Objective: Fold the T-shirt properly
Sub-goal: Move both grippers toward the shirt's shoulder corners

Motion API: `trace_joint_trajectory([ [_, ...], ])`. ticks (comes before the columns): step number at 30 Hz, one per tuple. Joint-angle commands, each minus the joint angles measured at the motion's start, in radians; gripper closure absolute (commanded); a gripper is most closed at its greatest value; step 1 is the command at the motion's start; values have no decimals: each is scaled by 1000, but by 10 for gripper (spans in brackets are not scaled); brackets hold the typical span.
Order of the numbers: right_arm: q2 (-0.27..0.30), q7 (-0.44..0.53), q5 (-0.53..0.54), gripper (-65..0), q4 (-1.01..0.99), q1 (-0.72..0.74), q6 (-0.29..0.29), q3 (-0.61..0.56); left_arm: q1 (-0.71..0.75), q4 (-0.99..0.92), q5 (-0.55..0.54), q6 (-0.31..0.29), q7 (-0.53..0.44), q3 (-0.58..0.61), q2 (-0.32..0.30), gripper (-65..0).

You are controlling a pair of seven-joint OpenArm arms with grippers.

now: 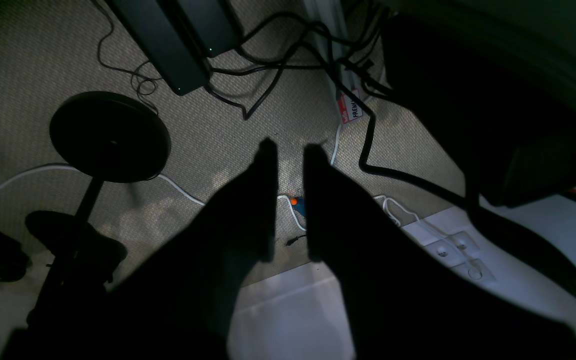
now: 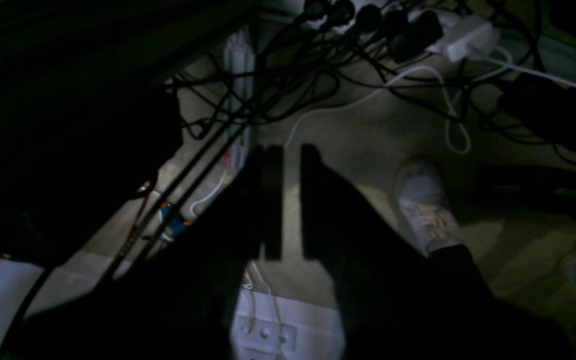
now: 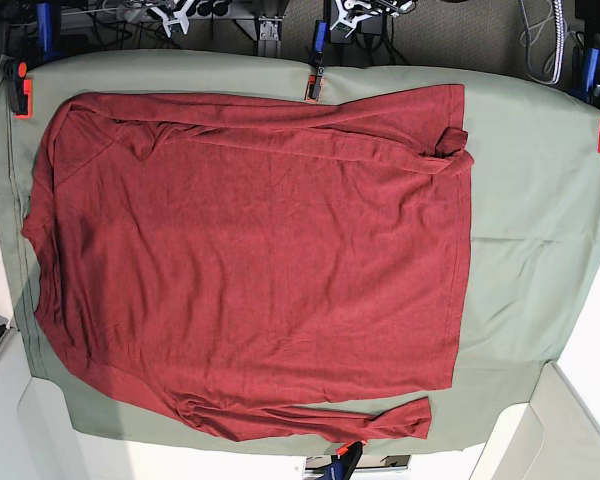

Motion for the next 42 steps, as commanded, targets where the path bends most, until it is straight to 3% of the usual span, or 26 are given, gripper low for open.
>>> trace_joint_trajectory([
  [1,4,5,-3,-51,6,-3,7,2,1,5,2,-11,-3,0,2,-91],
  [10,6,4,-4,-51,10,-12,7,2,10,13,2,-11,-3,0,0,-91],
  [15,6,4,-3,-51,100,-86,8,2,64,98,1,-16,-2,0,-19,-91],
  [19,15,4,-3,-51,227,-185,12,2,137,213,-2,-69,-2,0,-54,-91],
  [27,96,4,120,-51,566,-394,182,2,319,523,-71,-85,2,-2,-148,-91],
  [31,142,3,175,-51,762,-506,211,3,414,723,-57,-86,66,-2,-202,-91],
  [35,195,3,219,-51,956,-607,210,3,511,947,-26,-157,114,-15,-252,-91],
  [42,254,3,230,-51,1270,-766,207,32,718,1326,-172,-365,175,-224,-272,-91],
])
